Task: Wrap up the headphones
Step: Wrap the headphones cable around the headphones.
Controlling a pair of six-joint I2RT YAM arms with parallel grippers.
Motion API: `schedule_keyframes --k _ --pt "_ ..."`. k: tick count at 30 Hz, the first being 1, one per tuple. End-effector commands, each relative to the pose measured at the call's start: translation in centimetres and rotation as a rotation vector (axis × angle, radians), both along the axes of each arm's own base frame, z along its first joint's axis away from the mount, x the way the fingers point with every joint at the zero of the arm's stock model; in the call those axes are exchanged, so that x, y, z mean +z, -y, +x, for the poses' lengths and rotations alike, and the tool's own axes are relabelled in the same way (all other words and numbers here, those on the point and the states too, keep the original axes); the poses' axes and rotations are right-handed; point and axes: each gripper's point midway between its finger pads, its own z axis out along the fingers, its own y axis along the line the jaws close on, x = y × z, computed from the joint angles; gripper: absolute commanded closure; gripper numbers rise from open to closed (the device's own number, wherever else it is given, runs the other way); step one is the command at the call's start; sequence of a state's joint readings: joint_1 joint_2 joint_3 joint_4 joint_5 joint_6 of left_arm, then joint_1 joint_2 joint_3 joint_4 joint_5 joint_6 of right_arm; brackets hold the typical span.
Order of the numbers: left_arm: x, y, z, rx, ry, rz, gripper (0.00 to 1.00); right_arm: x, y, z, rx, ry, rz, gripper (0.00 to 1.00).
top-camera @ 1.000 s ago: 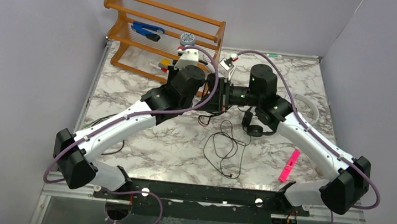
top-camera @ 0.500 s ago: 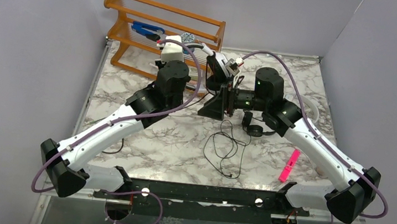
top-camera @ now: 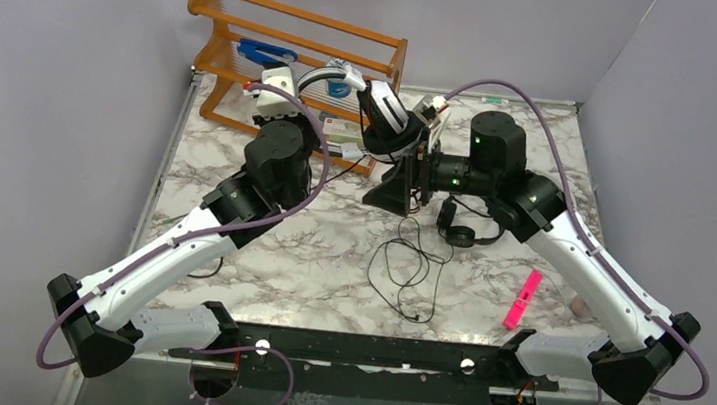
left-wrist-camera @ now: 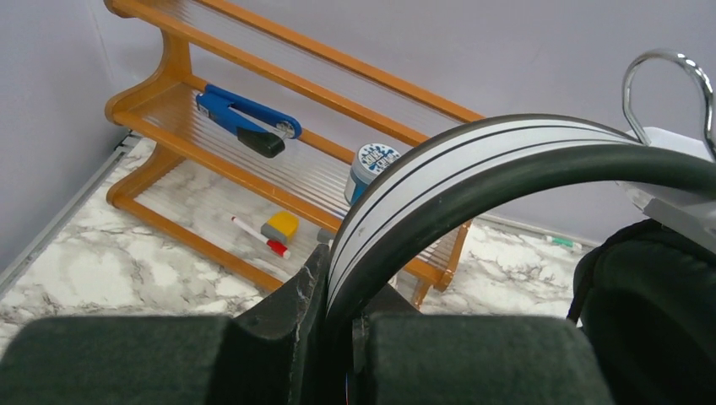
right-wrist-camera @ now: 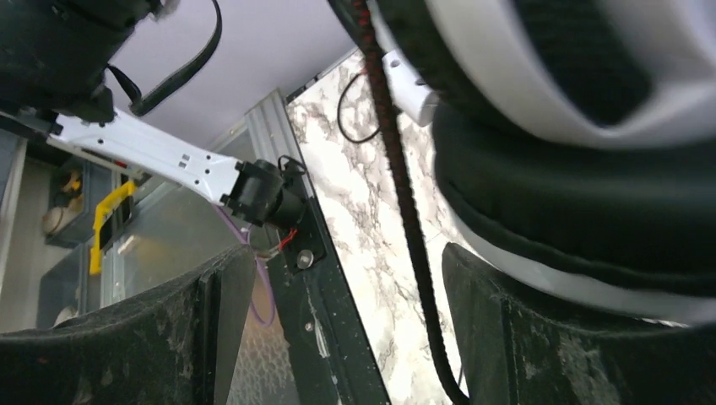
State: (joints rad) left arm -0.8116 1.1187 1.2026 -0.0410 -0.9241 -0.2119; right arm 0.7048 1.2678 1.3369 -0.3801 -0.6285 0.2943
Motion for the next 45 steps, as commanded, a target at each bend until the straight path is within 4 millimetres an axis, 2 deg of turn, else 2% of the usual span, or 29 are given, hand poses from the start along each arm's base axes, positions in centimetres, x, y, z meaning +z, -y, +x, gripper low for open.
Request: schedule_keyframes --k 1,4,6,11,18,23,25,28,30,36,41,45 --pt "6.8 -1.4 -2.0 -0.023 0.232 -0.308 1.00 2.7 2.1 0.5 -0.110 0.029 -0.026 0.13" --pt "6.0 -2.0 -2.2 -0.001 0.244 -0.369 1.00 5.7 2.2 -0.7 -0.086 0.048 0.040 0.11" --pt "5.9 -2.3 -2.4 -0.002 0.270 -0.439 1.00 6.7 2.6 -0.5 -0.120 0.049 0.058 0.10" --pt "6.6 -1.9 -2.4 -0.038 0.308 -0.522 1.00 7.2 3.4 0.6 -0.219 0.045 0.047 0.10" --pt "6.7 -2.5 -2.4 -0.016 0.318 -0.539 1.00 9.5 5.3 0.6 -0.308 0.102 0.088 0.08" --pt "6.6 -2.5 -2.5 -0.024 0.321 -0.566 1.00 10.1 7.5 2.8 -0.495 0.137 0.074 0.07" --pt "6.7 -2.4 -2.6 -0.036 0.323 -0.573 1.00 10.6 7.5 2.9 -0.496 0.159 0.103 0.07" --pt "6.6 -2.1 -2.4 -0.043 0.319 -0.557 1.00 12.4 6.3 1.5 -0.383 0.204 0.153 0.12" --pt "6.4 -2.2 -2.4 -0.039 0.310 -0.549 1.00 13.2 6.4 1.1 -0.363 0.223 0.157 0.16" --pt "6.0 -2.4 -2.5 -0.031 0.299 -0.537 1.00 13.6 8.2 2.6 -0.466 0.296 0.064 0.19" --pt "5.9 -2.4 -2.4 -0.026 0.291 -0.528 1.00 14.5 9.0 3.7 -0.514 0.366 0.032 0.25" --pt "5.9 -2.6 -2.5 -0.022 0.290 -0.525 1.00 15.0 8.7 3.5 -0.490 0.380 0.032 0.28"
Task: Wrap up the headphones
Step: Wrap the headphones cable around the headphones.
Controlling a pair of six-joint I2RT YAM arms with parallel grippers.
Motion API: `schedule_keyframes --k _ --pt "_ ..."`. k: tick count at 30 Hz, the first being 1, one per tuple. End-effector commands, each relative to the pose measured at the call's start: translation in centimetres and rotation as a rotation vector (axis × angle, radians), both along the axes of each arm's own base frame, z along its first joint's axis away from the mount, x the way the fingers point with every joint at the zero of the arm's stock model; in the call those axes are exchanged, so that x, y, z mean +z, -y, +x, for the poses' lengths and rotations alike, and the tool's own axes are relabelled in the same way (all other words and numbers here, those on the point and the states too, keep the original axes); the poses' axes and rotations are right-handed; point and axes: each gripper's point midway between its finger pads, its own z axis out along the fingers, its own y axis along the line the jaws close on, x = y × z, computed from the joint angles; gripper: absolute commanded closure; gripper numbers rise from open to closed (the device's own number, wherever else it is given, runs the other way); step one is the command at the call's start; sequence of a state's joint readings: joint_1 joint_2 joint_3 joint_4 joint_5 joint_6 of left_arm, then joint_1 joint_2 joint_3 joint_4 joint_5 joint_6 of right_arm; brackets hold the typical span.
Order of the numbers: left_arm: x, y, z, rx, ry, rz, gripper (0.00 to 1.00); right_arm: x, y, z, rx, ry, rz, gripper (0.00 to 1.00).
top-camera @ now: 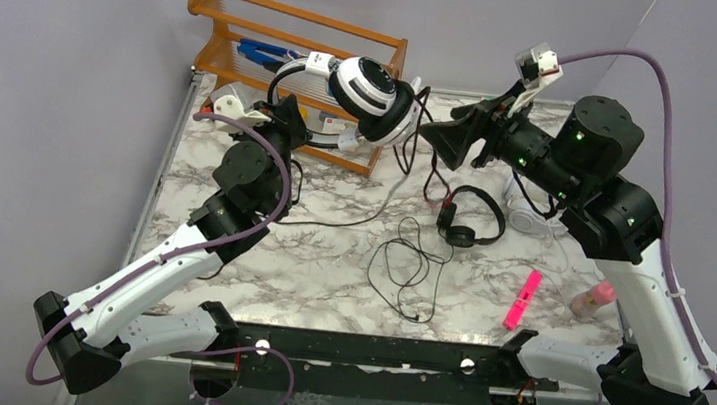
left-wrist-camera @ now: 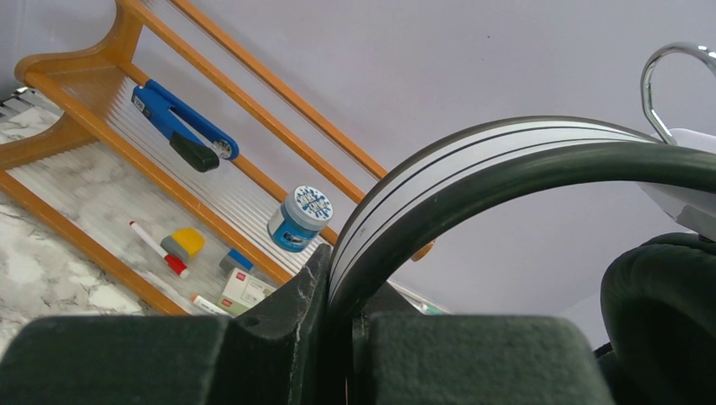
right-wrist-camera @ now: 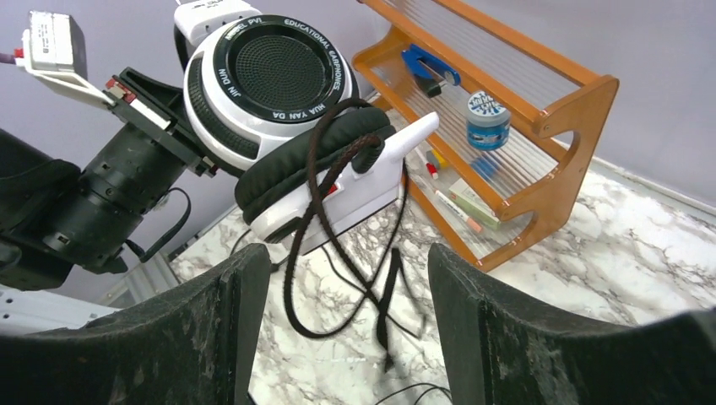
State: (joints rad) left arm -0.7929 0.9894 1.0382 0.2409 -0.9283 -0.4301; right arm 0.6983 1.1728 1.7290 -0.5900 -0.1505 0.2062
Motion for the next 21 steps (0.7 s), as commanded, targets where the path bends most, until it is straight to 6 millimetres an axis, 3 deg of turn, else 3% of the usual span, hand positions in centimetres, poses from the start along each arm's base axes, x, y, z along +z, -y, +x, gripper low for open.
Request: schedule_keyframes --k 1,4,7,11,17,21 --pt "3.3 -1.0 -1.1 -0.013 0.094 -0.130 1.00 0.0 0.8 0.8 -0.049 0.030 -0.049 0.27" --pt "3.4 -1.2 -1.3 -0.012 0.093 -0.131 1.00 -1.3 1.4 2.1 -0.109 0.027 -0.096 0.21" --pt "3.0 -1.3 -1.4 -0.012 0.078 -0.147 1.00 -2.4 0.5 2.2 -0.064 0.042 -0.122 0.18" --pt "2.9 -1.4 -1.3 -0.003 0.061 -0.179 1.00 -3.6 -3.4 -1.8 0.280 0.129 -0.097 0.16" --pt "4.3 -1.7 -1.0 0.024 0.040 -0.201 1.00 -9.5 -6.1 -3.3 0.494 0.140 -0.107 0.12" --pt "6.0 -0.8 -0.4 0.005 0.022 -0.166 1.00 -14.2 -6.6 -0.7 0.434 0.141 -0.126 0.08"
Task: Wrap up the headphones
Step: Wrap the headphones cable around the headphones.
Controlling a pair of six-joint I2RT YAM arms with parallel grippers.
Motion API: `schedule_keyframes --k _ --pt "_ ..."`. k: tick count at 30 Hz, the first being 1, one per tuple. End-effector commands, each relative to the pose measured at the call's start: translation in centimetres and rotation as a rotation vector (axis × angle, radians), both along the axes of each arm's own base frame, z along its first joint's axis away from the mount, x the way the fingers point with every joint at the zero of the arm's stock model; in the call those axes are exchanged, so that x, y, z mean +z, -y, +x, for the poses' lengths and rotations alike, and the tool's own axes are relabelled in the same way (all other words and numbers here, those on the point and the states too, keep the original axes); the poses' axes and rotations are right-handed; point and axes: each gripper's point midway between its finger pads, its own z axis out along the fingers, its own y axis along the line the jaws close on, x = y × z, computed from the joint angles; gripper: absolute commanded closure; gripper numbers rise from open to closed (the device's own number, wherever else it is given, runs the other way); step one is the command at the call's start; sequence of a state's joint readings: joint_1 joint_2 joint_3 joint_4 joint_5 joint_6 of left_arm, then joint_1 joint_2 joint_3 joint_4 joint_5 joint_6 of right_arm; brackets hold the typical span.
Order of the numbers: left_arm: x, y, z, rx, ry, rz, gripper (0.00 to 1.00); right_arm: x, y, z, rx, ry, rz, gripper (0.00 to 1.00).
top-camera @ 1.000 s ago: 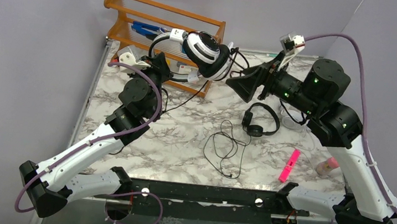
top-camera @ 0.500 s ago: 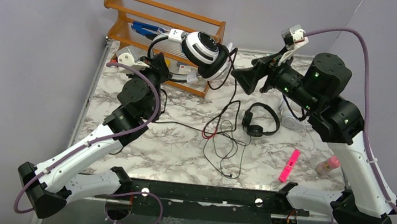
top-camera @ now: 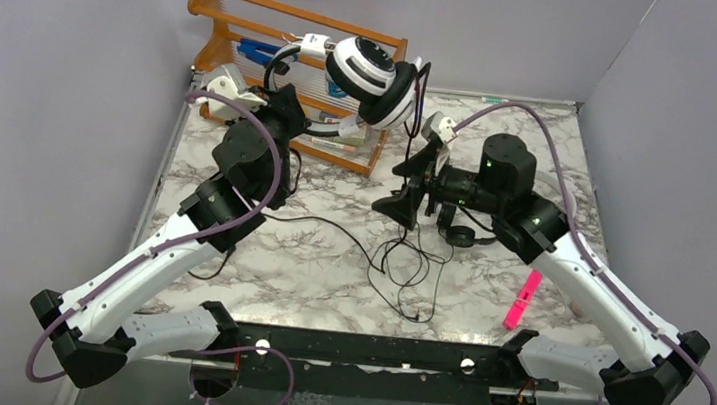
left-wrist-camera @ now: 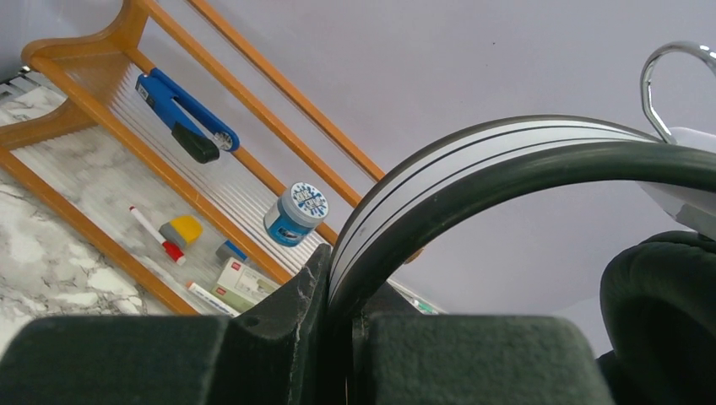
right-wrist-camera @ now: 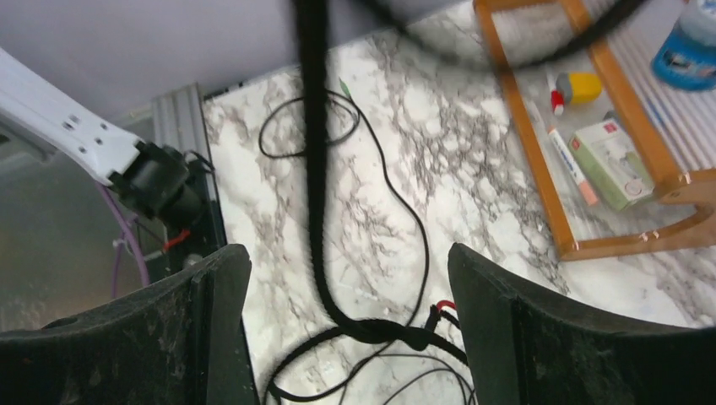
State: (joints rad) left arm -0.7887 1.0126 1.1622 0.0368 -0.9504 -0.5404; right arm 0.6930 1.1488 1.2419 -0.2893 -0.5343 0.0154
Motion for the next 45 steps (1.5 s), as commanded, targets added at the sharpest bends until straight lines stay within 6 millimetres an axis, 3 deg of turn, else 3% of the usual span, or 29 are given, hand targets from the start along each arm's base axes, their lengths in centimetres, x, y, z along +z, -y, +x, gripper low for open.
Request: schedule_keyframes --k 1,5,8,14,15,17,18,19,24,27,29,32,40,45 --pt "5.6 -0.3 0.0 -0.006 0.081 -0.123 1.00 -2.0 -1.0 1.6 0.028 0.094 0.060 0.08" --pt "7.9 0.2 1.1 -0.010 0.076 -0.084 1.00 -4.8 -1.2 4.3 -0.110 -0.031 0.084 0.17" --pt "10.0 0.0 2.0 0.003 0.096 -0.075 1.00 -5.9 -1.3 4.3 -0.144 -0.089 0.149 0.20" --pt "14.1 -1.0 3.1 0.036 0.164 -0.090 1.00 -7.7 -1.5 6.4 -0.248 -0.189 0.166 0.43" --pt "14.8 -1.2 3.2 0.040 0.173 -0.094 1.00 -7.7 -1.8 6.4 -0.236 -0.187 0.171 0.53" --pt "16.1 -1.5 3.4 0.052 0.196 -0.093 1.00 -8.1 -2.1 6.5 -0.231 -0.195 0.174 0.84" --pt "16.9 -1.8 3.5 0.063 0.213 -0.091 1.00 -8.6 -2.0 6.8 -0.245 -0.204 0.173 0.95" --pt "17.8 -2.2 3.7 0.079 0.238 -0.091 1.00 -9.6 -1.9 7.1 -0.268 -0.217 0.167 0.99" --pt "23.0 -6.0 5.7 0.227 0.363 -0.087 1.00 -17.2 -1.1 7.8 -0.356 -0.336 0.056 0.99" --pt "25.6 -7.8 7.2 0.283 0.446 -0.086 1.00 -22.7 0.5 7.8 -0.460 -0.438 -0.046 1.00" --pt "26.7 -8.5 8.3 0.320 0.478 -0.076 1.00 -25.2 1.8 7.7 -0.518 -0.487 -0.107 0.99" --pt "28.0 -9.7 8.2 0.346 0.540 -0.085 1.00 -27.0 2.4 6.7 -0.503 -0.519 -0.147 0.99" --pt "27.8 -11.9 8.7 0.402 0.581 -0.080 1.00 -32.8 5.8 5.0 -0.615 -0.646 -0.284 1.00" --pt "28.2 -13.8 8.9 0.429 0.599 -0.091 1.00 -34.3 7.3 3.7 -0.636 -0.718 -0.257 1.00"
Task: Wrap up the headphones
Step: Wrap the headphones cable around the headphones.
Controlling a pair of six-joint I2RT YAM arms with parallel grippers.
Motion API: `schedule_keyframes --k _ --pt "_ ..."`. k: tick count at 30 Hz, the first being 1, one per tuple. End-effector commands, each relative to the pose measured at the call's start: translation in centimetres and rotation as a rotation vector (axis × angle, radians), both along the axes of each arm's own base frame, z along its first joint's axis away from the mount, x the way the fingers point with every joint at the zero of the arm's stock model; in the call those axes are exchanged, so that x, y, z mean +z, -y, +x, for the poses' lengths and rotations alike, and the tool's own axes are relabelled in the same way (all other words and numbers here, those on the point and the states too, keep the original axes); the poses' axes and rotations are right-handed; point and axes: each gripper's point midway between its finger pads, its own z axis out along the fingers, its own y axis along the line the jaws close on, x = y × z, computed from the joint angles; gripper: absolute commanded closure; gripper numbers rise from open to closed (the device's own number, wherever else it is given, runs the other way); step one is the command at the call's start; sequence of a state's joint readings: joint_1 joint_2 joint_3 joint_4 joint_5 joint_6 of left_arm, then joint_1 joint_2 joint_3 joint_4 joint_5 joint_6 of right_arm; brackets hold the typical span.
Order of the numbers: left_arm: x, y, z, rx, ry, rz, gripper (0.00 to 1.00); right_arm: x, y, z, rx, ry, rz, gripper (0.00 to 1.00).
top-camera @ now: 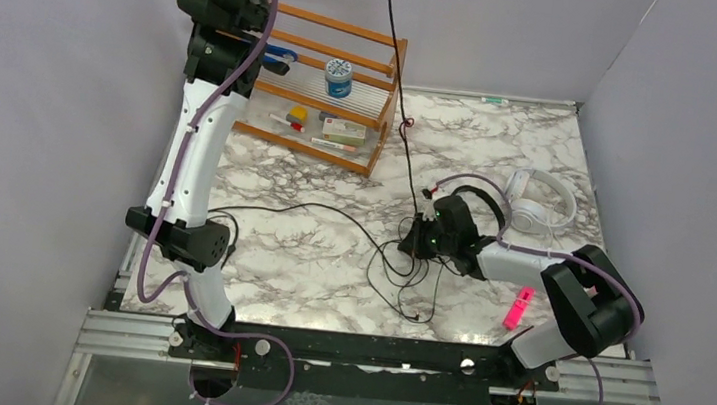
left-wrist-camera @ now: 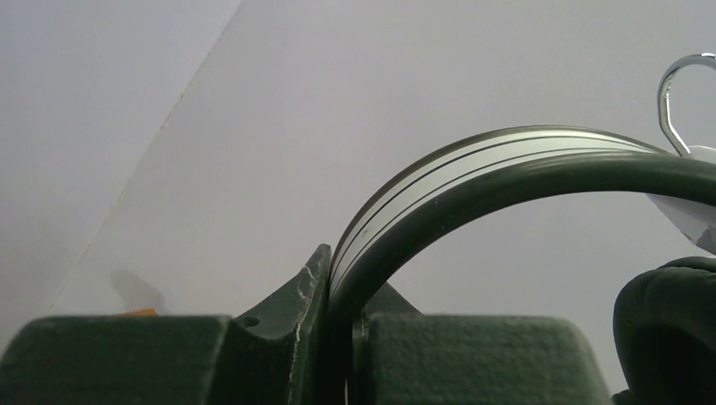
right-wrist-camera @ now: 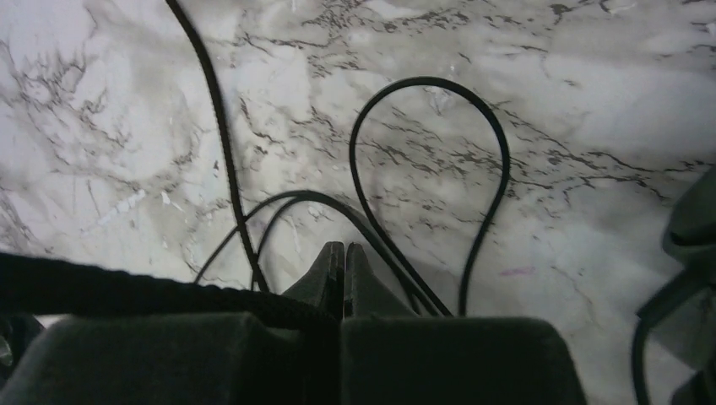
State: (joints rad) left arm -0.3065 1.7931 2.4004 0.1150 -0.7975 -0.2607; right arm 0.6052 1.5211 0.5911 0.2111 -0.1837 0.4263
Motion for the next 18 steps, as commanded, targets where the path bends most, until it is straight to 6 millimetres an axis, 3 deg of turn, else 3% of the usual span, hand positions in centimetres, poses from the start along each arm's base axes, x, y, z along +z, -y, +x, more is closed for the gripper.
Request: schedule_keyframes --k 1,6,8,10,14,17,18 --pt "5.2 -3.0 -4.1 -0.007 0.232 -0.077 1.00 -2.0 1.8 -1.0 -0.076 -0.087 -0.018 1.00" --pt "5.6 -4.7 -4.7 0.016 0.250 -0.079 1.00 -1.2 1.3 -0.8 -0.030 -0.054 0.010 0.99" --pt "5.4 -4.3 -4.4 -0.013 0.230 -0.065 1.00 0.3 0.0 -1.0 0.076 -0.010 0.046 0.91" --pt "4.3 -3.1 -3.7 -0.087 0.188 -0.052 1.00 3.4 -1.7 -1.3 0.190 0.057 0.114 0.77" --pt "-1.0 -1.2 -2.2 -0.204 0.056 -0.064 1.00 11.4 -3.0 -0.9 0.274 0.253 0.194 0.40" --pt "-4.4 -0.4 -2.3 -0.256 -0.025 -0.077 1.00 17.6 -3.6 -0.5 0.328 0.406 0.239 0.18" --pt "-4.9 -0.2 -2.9 -0.280 -0.035 -0.077 1.00 19.1 -3.8 -0.5 0.359 0.438 0.245 0.15"
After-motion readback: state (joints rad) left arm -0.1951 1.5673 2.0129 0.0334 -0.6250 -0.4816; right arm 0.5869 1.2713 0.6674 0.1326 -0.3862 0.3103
